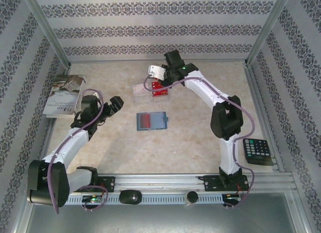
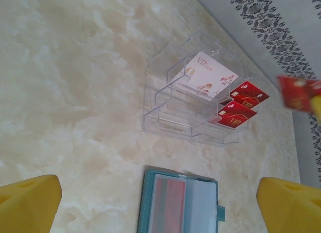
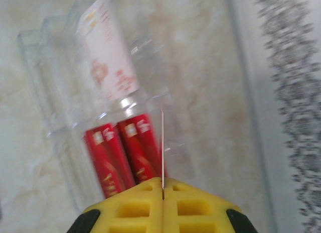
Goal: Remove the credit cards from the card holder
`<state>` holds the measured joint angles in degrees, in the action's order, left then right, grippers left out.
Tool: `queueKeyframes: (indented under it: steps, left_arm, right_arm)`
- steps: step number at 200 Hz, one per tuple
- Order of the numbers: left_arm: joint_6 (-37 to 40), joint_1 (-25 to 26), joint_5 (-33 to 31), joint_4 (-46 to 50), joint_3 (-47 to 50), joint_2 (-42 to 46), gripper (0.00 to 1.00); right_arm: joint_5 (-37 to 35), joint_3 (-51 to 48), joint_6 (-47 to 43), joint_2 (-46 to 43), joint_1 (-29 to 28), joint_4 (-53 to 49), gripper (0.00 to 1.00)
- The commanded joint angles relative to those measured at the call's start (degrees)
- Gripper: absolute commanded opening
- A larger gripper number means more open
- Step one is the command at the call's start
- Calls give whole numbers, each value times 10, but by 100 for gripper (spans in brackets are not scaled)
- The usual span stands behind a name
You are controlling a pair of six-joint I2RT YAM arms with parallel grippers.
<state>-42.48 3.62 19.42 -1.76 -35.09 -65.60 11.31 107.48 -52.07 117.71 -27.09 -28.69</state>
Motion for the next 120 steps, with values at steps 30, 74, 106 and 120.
queueKeyframes:
  steps: [30, 74, 106, 120]
  left_arm:
    - [-18, -8, -2, -27, -11, -9, 100]
    - [-27, -8, -13, -29, -17, -10, 100]
    - [-37, -8, -6, -36, -14, -22, 100]
    - [-39, -8, 2, -42, -12, -25, 100]
  right_arm:
    - [33, -75, 172, -60, 41, 268, 0]
    - [-88, -89, 248, -56, 9, 330, 0]
    - [86, -109, 332, -94, 52, 334, 0]
    - [183, -95, 276, -93, 65, 267, 0]
